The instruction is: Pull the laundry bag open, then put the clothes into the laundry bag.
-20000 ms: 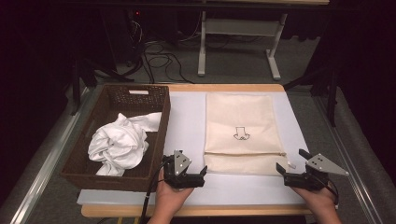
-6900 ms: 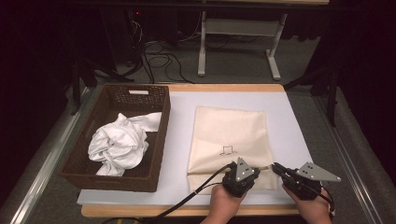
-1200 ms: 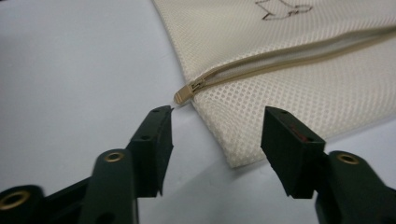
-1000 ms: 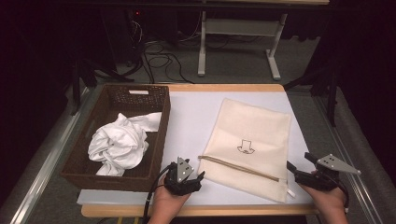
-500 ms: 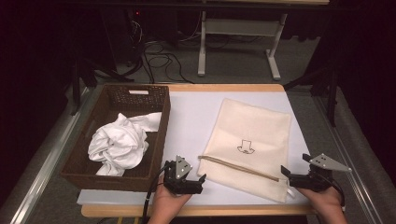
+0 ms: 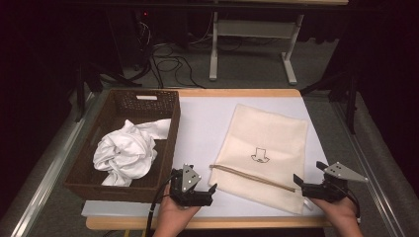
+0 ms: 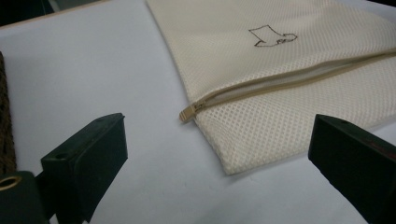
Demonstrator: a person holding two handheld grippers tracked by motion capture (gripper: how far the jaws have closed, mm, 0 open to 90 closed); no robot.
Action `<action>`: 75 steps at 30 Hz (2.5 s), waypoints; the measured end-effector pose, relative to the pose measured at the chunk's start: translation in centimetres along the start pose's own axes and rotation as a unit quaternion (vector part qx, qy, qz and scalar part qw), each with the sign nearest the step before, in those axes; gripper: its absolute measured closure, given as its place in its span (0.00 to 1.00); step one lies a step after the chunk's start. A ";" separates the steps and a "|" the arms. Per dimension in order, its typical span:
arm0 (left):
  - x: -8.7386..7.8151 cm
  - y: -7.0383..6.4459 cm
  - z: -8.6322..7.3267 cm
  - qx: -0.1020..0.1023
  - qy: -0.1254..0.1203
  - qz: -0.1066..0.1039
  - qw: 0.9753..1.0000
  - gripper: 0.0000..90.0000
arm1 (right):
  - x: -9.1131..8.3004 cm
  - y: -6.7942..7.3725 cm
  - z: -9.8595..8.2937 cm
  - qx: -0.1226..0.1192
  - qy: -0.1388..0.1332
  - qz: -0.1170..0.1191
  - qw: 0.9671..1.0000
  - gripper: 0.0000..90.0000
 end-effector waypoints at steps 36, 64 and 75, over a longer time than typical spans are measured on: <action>-8.3 3.6 3.3 -0.023 -0.053 0.033 0.998 0.01 | 0.5 1.2 -0.4 -0.019 0.022 0.020 0.999 0.00; -14.6 12.8 -4.3 -0.115 -0.036 0.138 0.983 0.02 | 0.8 0.8 -0.8 -0.005 0.036 0.023 0.999 0.00; -14.6 13.8 -2.7 -0.098 -0.041 0.151 0.983 0.05 | 0.7 0.6 -0.6 -0.001 0.031 0.021 0.999 0.00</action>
Point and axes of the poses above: each handheld gripper's, and its own axes: x roughly forward along the jaws, z roughly out of its top, y roughly to its left, the point moved 7 cm from there along x, roughly forward along the jaws, and after that the axes turned 15 degrees about x, right-handed, at the moved point
